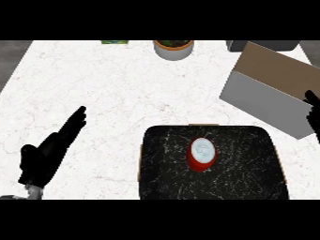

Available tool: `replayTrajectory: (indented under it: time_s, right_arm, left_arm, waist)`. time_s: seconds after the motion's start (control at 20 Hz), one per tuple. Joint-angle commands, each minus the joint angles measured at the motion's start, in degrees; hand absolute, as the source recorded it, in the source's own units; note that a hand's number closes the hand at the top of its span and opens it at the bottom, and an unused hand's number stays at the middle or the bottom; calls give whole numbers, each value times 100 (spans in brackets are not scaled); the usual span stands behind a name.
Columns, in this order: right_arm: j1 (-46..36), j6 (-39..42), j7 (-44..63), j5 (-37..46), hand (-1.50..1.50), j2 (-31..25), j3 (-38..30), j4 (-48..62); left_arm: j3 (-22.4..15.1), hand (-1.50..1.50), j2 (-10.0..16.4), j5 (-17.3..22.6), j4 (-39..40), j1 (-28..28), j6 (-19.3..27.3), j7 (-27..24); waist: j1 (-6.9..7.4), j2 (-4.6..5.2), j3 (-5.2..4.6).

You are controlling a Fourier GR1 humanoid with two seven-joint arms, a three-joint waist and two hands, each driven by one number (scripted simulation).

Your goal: Pick the can from the tray and place it in the cardboard box

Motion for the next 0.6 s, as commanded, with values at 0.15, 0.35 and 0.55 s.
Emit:
replayTrajectory:
  time_s: [0.15,0.35,0.55]
  right_arm:
    - [-334,-700,32,145,-150,-9,-257,-2136]
    - [-75,-762,866,1235,-150,-1108,-161,-2959]
    - [871,-911,410,1921,-150,-717,250,-4014]
  left_arm:
    - [500,0,514,-383,-99,-536,-152,-688]
    - [533,0,548,-410,-177,-664,-264,-940]
    - [493,0,184,-627,538,-1055,-287,-1350]
  waist:
    - [-227,69,-185]
    - [-314,90,-193]
    - [-210,176,-163]
